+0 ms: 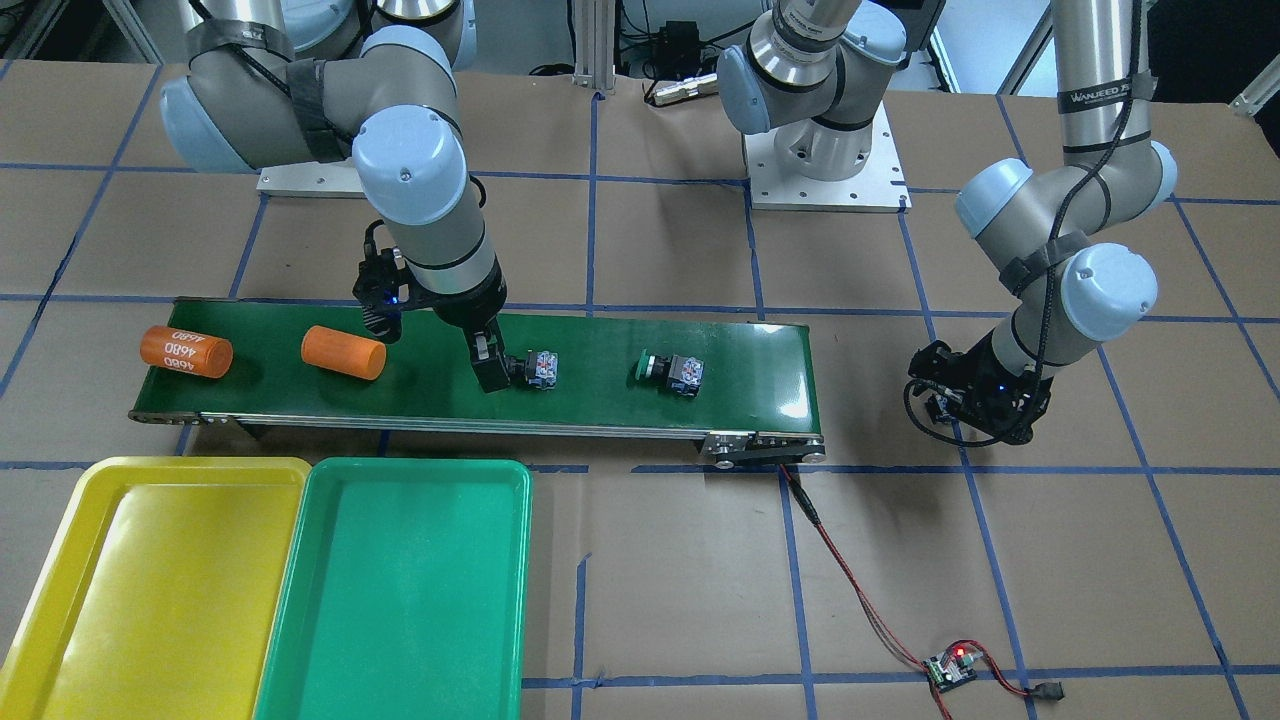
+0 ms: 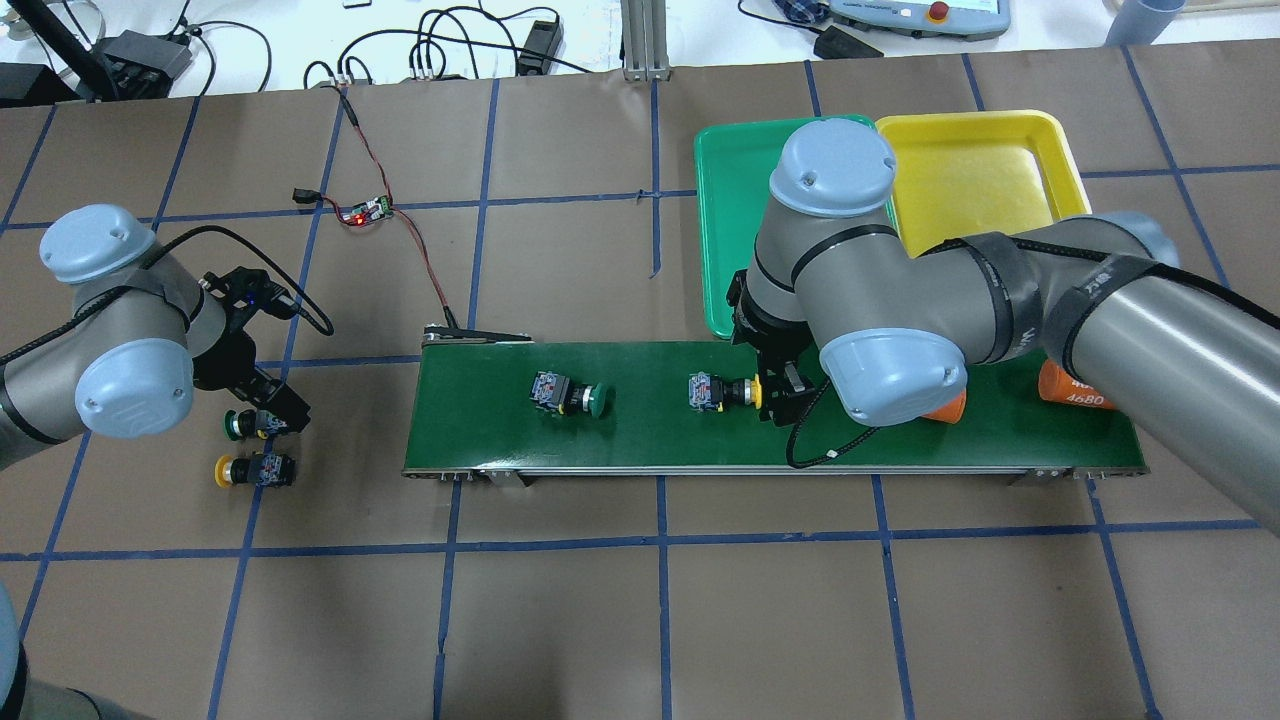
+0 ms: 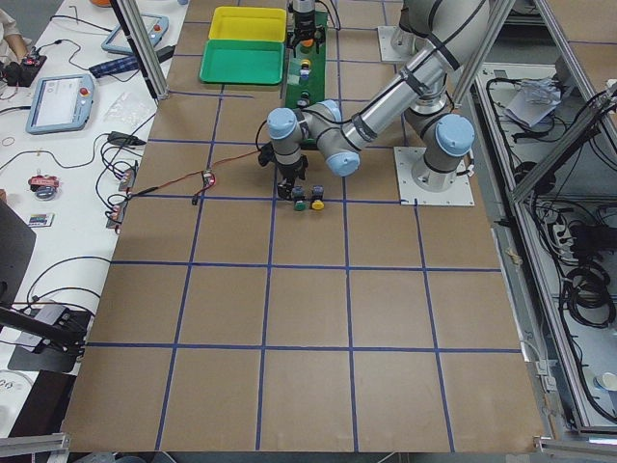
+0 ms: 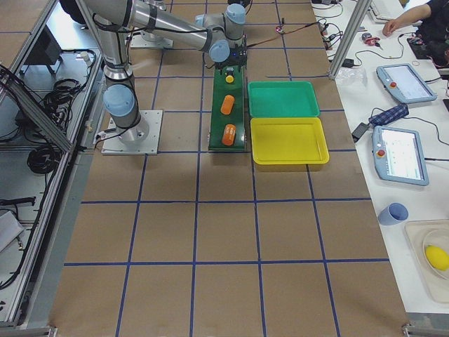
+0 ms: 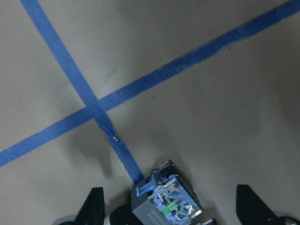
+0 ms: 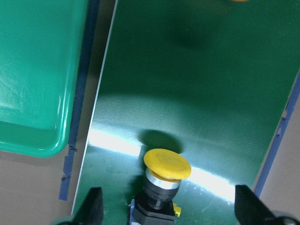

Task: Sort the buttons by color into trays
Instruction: 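Grasp yellow-capped button with right gripper while left gripper grasps another button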

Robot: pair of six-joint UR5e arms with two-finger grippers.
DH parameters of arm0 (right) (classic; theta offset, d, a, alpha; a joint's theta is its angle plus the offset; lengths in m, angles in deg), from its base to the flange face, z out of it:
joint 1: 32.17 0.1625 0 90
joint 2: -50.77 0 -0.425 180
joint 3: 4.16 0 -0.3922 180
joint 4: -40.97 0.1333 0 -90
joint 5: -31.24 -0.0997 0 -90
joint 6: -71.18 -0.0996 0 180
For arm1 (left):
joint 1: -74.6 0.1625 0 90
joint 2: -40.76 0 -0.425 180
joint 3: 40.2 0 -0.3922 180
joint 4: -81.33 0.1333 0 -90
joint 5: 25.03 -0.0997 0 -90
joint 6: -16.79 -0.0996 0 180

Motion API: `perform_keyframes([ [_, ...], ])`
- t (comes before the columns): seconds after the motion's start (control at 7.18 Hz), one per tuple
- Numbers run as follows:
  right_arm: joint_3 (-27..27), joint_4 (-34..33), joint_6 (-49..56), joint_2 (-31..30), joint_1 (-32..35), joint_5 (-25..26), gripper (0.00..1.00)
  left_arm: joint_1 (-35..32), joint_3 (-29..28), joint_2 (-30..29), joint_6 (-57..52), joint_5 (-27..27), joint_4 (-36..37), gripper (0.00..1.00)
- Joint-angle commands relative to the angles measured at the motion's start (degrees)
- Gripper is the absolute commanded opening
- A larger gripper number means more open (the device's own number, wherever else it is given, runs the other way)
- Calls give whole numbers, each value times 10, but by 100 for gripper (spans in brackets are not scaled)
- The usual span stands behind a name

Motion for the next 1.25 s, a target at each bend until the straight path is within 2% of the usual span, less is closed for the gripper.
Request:
perform_keyframes([
  [0.0,0,-12,-12,21,0,-5,100,11,12,-2,-30,3,8,100],
  [0.28,0,-12,-12,25,0,-4,99,12,15,-9,-60,-1,30,100],
  [0.42,0,-12,-12,33,0,-5,86,12,14,-12,-66,1,38,100],
  [0.56,1,-12,-9,37,0,-6,47,12,16,-17,-79,3,65,95],
  [0.7,3,-12,-4,38,0,-6,5,12,15,-21,-97,0,99,68],
  [0.84,5,-13,1,37,-2,-7,0,12,15,-26,-98,-1,112,39],
  [1.11,10,-13,32,33,-14,4,0,9,14,-23,-98,5,107,18],
])
